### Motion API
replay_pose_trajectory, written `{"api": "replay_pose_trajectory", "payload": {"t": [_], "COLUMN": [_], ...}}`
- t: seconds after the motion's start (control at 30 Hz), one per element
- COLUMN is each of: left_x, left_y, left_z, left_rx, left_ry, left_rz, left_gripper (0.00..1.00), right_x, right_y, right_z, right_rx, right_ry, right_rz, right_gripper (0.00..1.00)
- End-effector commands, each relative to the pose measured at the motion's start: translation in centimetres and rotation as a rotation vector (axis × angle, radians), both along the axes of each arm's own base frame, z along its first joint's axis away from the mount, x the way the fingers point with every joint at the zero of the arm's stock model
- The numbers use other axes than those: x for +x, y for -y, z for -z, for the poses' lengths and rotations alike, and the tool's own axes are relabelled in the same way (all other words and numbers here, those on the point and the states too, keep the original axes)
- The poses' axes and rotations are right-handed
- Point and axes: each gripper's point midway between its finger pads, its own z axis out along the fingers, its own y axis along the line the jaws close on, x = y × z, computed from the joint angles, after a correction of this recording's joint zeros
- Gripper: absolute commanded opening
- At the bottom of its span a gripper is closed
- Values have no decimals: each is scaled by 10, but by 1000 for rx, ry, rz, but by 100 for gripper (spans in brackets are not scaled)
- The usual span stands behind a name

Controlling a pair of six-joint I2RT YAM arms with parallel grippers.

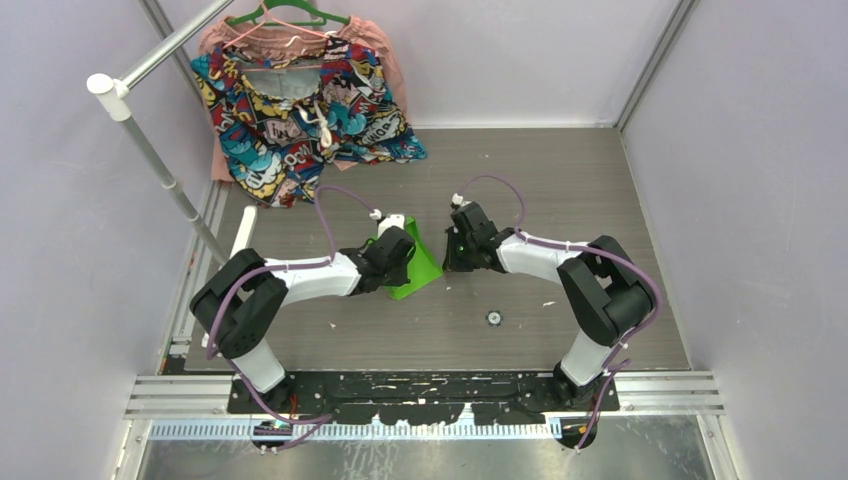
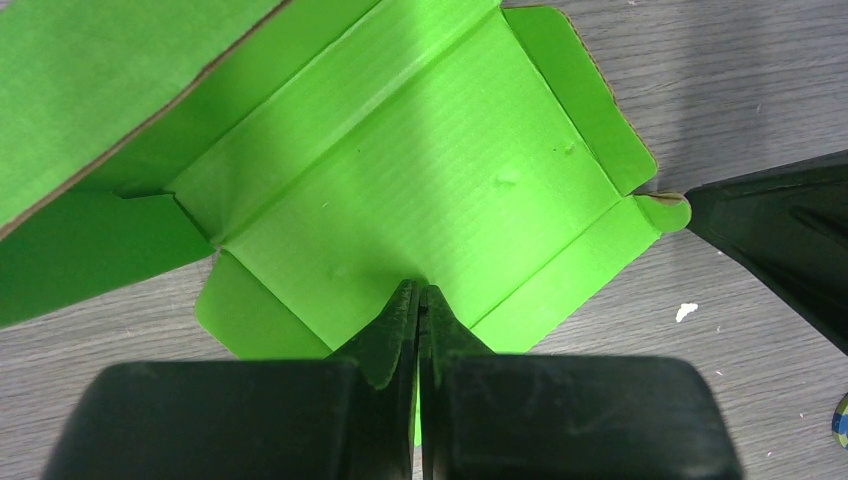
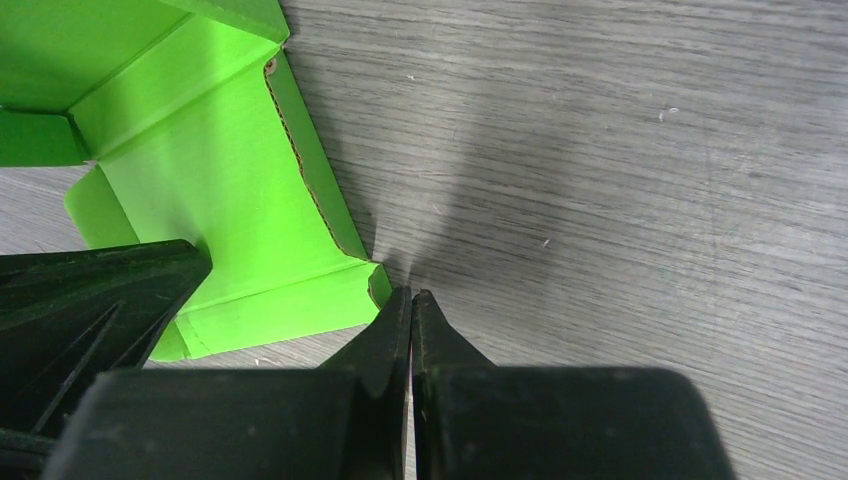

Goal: Fold the paper box
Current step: Fold the paper box at the center of the board.

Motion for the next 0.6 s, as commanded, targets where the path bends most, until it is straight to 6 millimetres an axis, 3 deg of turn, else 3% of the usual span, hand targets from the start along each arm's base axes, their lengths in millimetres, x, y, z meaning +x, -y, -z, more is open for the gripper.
{"api": "replay_pose_trajectory", "payload": {"t": [0.0, 0.57], "left_x": [-29, -30], "left_y": [-13, -12], "left_z": [31, 35], "left_rx": [89, 86], "left_ry": [-124, -133], "left_rz": [35, 36], "left_gripper": [0, 0], "right_x": [12, 7], "right_y": [-15, -29], "right_z": [-21, -24], "right_rx": [53, 44], "right_ry": [61, 72], "right_rz": [-13, -53], "right_gripper": [1, 1]}}
